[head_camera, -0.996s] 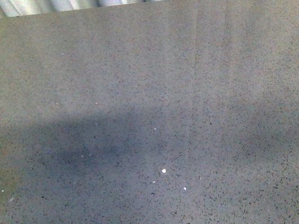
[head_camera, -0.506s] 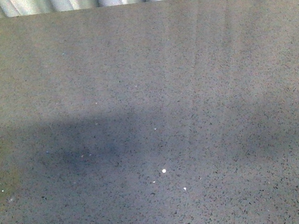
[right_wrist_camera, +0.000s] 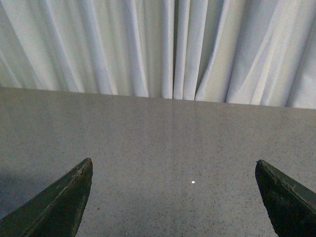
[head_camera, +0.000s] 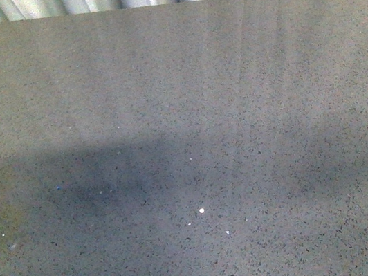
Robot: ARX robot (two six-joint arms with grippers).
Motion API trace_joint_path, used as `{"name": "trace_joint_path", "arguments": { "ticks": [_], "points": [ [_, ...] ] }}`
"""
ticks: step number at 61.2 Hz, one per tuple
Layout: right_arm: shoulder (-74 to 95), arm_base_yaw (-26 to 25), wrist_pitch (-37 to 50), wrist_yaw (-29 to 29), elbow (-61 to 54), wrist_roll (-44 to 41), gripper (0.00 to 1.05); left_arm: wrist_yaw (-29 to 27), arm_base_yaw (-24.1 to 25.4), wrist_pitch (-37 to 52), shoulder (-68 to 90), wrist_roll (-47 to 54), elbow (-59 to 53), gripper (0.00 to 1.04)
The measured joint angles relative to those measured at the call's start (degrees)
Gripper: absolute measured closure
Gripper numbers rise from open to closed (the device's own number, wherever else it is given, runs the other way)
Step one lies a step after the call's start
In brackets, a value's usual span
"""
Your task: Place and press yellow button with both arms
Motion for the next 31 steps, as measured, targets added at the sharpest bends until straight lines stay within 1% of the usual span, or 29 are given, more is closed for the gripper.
{"name": "trace_joint_path", "arguments": {
  "ticks": [4,8,14,16,17,19,22,24,29,31],
  "points": [
    [0.0,0.0,0.0,0.0,0.0,0.0,0.09,0.7,0.2,-4.1,-4.5,0.0,2.0,0.71],
    [0.0,0.0,0.0,0.0,0.0,0.0,0.09,0.8,-0.8,-6.7,-7.5,-0.1,3.5,0.71],
    [0.0,0.0,0.0,0.0,0.0,0.0,0.09,-0.1,-4.5,-9.5,-11.6,-1.3,5.0,0.71],
    [0.0,0.0,0.0,0.0,0.0,0.0,0.09,-1.2,-7.8,-10.2,-13.2,-2.2,5.4,0.71],
    [0.0,0.0,0.0,0.0,0.0,0.0,0.09,-1.4,-8.5,-10.3,-13.4,-2.3,5.4,0.71],
    [0.0,0.0,0.0,0.0,0.0,0.0,0.09,-2.8,-11.8,-10.4,-14.1,-3.1,5.6,0.71],
    [0.0,0.0,0.0,0.0,0.0,0.0,0.09,-4.1,-15.3,-10.3,-14.3,-3.9,5.8,0.71],
    [0.0,0.0,0.0,0.0,0.0,0.0,0.09,-5.7,-19.2,-9.9,-14.2,-5.1,5.8,0.71],
    [0.0,0.0,0.0,0.0,0.0,0.0,0.09,-9.3,-26.2,-8.1,-12.8,-7.1,5.9,0.71],
    [0.0,0.0,0.0,0.0,0.0,0.0,0.09,-11.3,-30.3,-6.8,-11.3,-8.0,6.0,0.71]
  ]
}}
